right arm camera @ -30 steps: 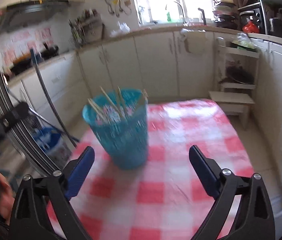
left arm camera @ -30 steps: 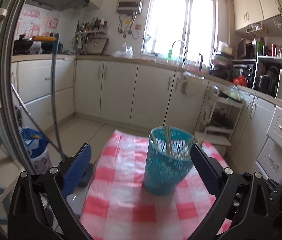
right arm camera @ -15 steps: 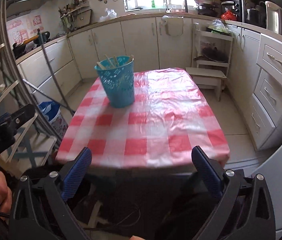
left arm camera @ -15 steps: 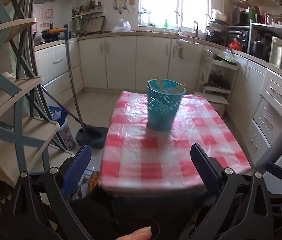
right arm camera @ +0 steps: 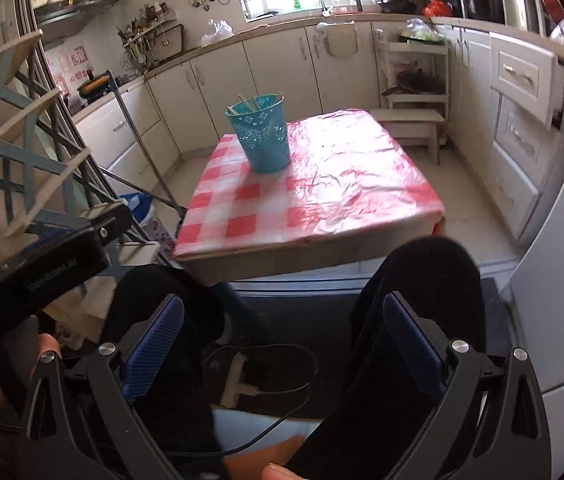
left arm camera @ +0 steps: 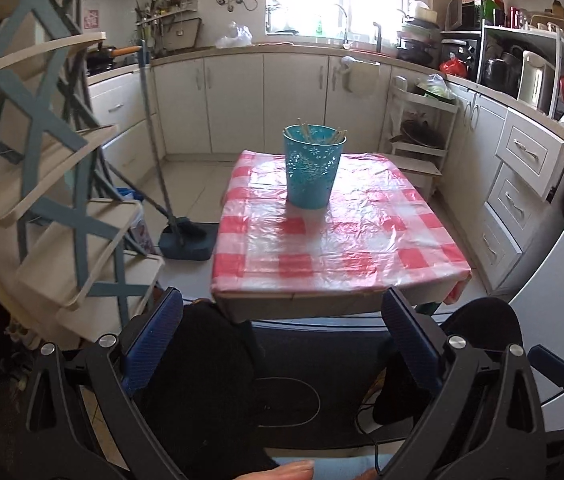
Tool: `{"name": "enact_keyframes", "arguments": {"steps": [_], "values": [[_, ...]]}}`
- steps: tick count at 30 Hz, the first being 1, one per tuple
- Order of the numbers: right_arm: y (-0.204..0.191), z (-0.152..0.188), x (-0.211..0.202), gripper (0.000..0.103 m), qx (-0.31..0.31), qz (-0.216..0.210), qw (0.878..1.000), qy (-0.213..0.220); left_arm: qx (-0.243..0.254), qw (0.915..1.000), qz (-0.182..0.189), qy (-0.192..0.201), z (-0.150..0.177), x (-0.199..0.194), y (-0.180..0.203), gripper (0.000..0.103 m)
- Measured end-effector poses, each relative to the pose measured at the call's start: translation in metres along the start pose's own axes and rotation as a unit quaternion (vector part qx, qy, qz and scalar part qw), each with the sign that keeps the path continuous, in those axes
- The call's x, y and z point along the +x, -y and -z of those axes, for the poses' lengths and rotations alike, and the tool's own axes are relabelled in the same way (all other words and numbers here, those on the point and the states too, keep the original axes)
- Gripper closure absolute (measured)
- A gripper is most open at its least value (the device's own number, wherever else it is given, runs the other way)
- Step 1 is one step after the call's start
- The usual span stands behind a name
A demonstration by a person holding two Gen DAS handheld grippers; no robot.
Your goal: Organize utensils
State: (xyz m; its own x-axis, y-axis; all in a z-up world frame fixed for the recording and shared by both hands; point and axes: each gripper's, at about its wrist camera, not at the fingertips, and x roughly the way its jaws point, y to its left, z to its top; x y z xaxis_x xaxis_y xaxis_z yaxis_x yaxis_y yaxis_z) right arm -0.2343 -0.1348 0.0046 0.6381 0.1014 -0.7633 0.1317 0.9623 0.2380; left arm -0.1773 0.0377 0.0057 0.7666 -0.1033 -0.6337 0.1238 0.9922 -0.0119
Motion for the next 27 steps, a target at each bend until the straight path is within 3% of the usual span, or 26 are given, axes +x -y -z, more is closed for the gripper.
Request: {"name": "enact_keyframes", "arguments": {"steps": [9,27], "values": [[-0.011,0.009,-0.023,0.007,-0.007,0.022,0.999,0.031,0.012,0.9999,0.004,0.000,0.011,-0.018,0.000,0.008],[-0.022,0.011,-0.020,0.007,-0.026,0.033,0.999,0.019,0.000,0.9999,0.000,0.011,0.008,-0.029,-0.007,0.008]]}}
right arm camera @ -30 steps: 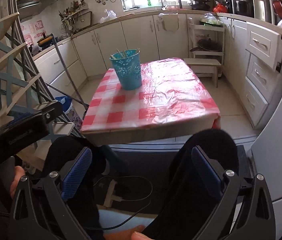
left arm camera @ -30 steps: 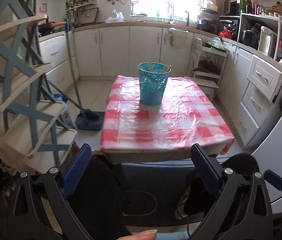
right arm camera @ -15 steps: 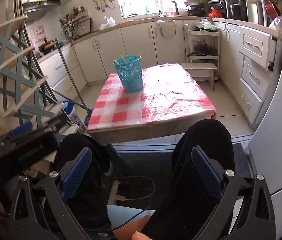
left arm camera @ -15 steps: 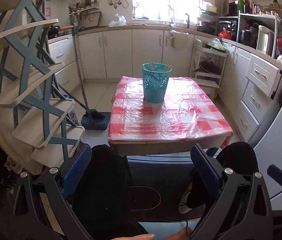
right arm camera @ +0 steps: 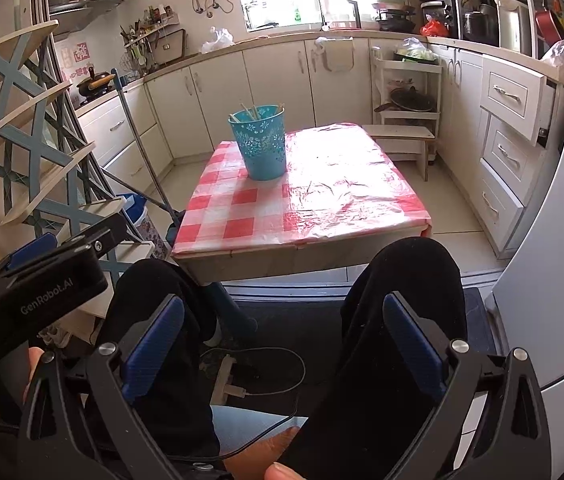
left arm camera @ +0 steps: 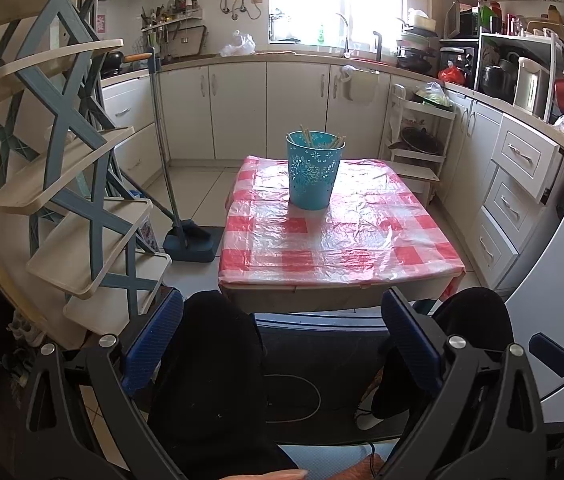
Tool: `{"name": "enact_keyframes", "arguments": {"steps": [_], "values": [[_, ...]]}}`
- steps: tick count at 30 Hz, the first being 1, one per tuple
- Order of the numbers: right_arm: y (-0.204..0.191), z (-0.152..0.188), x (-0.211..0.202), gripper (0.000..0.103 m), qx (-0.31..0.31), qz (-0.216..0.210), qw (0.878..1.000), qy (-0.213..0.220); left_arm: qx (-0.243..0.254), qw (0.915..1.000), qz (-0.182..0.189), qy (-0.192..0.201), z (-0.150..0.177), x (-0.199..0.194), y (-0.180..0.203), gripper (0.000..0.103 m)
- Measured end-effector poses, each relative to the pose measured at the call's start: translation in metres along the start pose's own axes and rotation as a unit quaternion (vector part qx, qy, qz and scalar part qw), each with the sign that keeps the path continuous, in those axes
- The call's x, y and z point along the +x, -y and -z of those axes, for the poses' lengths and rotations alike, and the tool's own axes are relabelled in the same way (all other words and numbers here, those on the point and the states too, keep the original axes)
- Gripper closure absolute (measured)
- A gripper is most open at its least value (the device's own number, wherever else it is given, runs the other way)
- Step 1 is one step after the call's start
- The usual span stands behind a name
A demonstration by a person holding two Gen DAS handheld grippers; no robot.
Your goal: Organize utensils
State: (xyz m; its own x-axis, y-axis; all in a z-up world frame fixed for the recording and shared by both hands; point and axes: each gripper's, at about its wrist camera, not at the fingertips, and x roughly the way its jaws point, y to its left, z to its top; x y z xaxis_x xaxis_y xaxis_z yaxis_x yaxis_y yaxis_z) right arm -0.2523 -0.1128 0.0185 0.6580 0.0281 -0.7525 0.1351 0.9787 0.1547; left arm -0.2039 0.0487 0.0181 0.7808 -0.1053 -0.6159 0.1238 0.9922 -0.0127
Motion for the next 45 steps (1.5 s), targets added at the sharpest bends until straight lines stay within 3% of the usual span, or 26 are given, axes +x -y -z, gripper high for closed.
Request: {"name": "enact_keyframes", "arguments": {"steps": [30,34,37,45], "values": [[-0.004,0.004,0.009,0.007,-0.009,-0.005,1.000,-0.019,-0.003,1.0000,0.002,-0.008,0.002,0.008,-0.004,0.008],[-0.005,0.004,0.010,0.007,-0.011,-0.006,1.000,-0.021,-0.009,0.9996,0.015,-0.021,0.003,0.013,-0.007,0.008],[-0.006,0.004,0.011,0.007,-0.013,-0.006,1.000,-0.021,-0.016,0.9996,0.025,-0.003,0.006,0.011,-0.011,0.008],[-0.007,0.003,0.010,0.007,-0.016,-0.006,1.000,-0.019,-0.001,0.9999,-0.005,0.009,0.005,0.008,-0.004,0.008]]}}
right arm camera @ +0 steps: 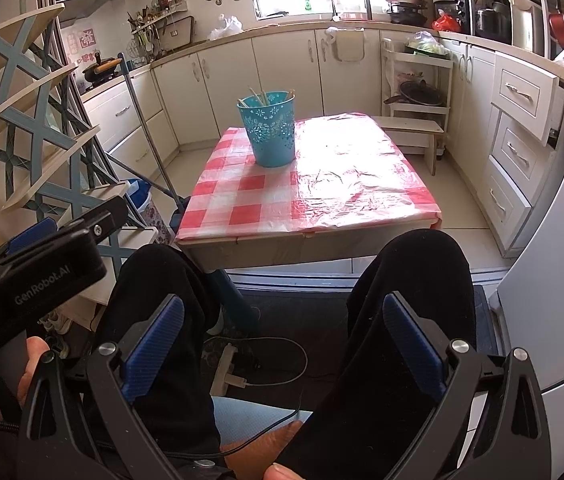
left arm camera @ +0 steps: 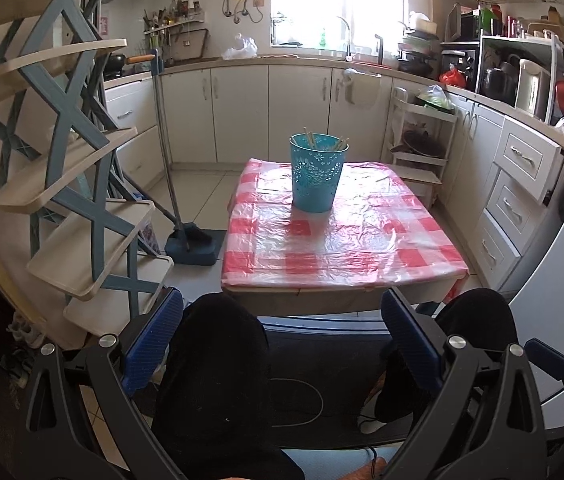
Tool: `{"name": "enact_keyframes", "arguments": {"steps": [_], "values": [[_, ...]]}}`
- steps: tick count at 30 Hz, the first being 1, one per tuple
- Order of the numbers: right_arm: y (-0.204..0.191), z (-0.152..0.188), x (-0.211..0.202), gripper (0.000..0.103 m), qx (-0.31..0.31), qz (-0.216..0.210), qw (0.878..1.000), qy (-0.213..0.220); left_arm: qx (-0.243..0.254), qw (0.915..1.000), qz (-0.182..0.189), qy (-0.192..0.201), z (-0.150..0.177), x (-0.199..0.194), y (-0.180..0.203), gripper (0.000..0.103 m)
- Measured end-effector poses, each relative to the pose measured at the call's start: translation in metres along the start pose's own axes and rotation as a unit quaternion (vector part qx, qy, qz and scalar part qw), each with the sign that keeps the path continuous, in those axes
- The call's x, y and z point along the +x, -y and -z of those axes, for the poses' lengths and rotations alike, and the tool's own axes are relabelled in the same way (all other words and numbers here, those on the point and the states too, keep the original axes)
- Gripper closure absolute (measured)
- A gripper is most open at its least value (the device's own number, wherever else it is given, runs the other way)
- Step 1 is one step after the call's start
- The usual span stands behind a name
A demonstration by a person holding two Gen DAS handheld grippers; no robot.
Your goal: Organize utensils
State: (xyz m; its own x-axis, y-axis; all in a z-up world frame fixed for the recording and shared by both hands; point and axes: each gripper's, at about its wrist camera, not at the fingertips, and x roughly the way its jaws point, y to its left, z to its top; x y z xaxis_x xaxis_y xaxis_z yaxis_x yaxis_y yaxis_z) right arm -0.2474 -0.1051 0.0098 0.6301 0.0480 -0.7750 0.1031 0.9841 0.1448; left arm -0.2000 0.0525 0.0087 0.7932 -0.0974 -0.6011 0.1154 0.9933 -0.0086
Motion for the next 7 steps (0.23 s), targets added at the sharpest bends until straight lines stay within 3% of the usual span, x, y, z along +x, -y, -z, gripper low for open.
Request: {"name": "enact_keyframes", "arguments": {"steps": [7], "values": [[-0.0010,0.0001,0.0013,0.007,-0.001,-0.002,1.000,-0.004,-0.004,1.0000,-0.003,0.001,-0.0012,-0.0014,-0.0030,0.008]]}}
